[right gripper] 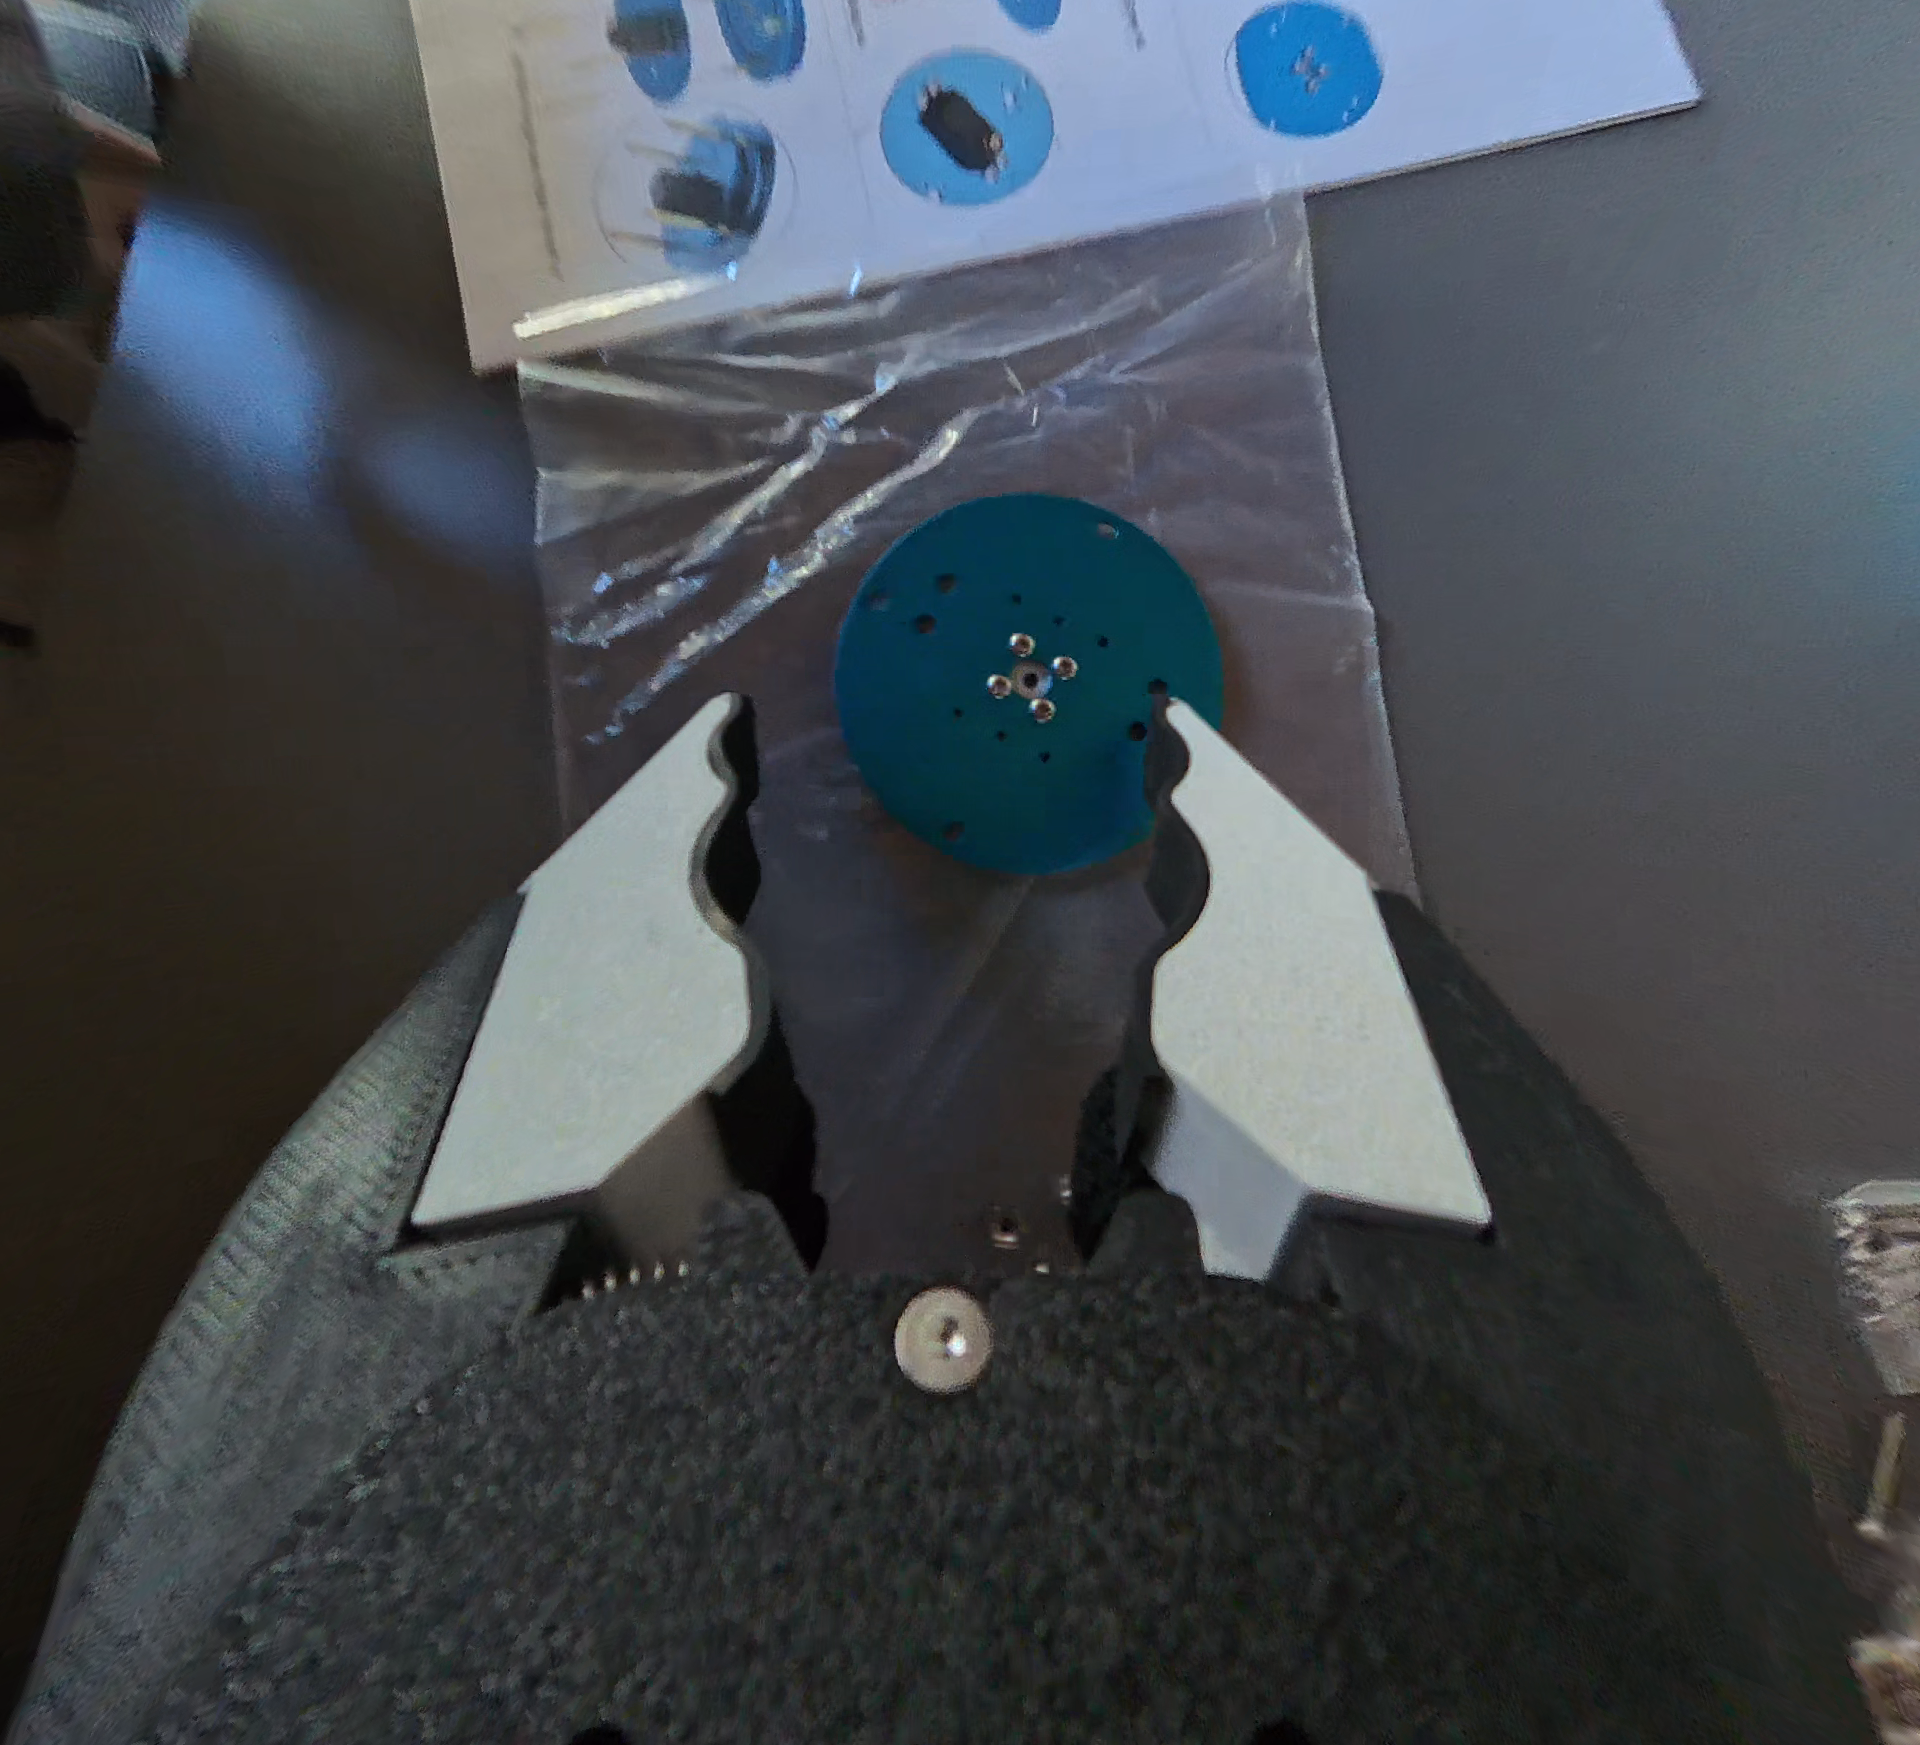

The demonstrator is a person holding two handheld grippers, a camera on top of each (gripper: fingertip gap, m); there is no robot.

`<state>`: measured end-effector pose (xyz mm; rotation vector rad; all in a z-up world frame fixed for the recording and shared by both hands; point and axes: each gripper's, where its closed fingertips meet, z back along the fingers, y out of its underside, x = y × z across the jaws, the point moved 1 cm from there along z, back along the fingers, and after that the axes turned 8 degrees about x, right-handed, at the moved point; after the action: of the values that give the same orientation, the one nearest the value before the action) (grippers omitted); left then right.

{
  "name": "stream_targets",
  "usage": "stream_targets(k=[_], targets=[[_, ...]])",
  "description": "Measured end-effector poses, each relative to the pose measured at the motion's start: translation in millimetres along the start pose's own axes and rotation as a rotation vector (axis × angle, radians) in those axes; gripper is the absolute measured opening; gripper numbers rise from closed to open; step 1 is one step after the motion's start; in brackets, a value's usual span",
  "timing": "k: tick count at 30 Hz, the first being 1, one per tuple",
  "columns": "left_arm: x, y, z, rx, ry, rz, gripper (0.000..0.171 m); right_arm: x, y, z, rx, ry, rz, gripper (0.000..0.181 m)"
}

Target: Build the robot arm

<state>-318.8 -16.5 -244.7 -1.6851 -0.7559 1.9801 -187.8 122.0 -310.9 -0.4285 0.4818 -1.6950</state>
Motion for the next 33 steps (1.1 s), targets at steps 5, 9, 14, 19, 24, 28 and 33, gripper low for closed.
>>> stream_targets(k=[5,9,14,19,24,28,33], targets=[[4.3,-1.0,5.9,-0.01,-0.021,0.011,0.004,5.8,-11.2,8.8,-0.169,0.057,-0.157,0.07],[9.0,-1.8,12.6,-0.03,-0.054,0.016,0.004,-11.4,-9.5,10.2,-0.186,0.241,-0.308,0.076],[9.8,-1.7,15.3,-0.039,-0.062,0.022,0.004,-9.7,-7.0,5.7,-0.212,0.304,-0.457,0.086],[8.4,-2.0,14.2,-0.03,-0.058,0.019,0.004,-1.5,2.6,-13.1,-0.073,0.346,-0.423,0.086],[6.4,-2.7,13.2,-0.034,-0.044,0.018,0.004,-1.1,4.1,-19.5,-0.051,0.324,-0.422,0.087],[5.1,-1.8,12.5,-0.037,-0.036,0.02,0.004,-4.6,4.4,-19.7,-0.046,0.325,-0.389,0.082],[4.7,-1.9,13.5,-0.035,-0.034,0.017,0.004,-3.6,3.4,-19.3,-0.039,0.27,-0.334,0.081]])
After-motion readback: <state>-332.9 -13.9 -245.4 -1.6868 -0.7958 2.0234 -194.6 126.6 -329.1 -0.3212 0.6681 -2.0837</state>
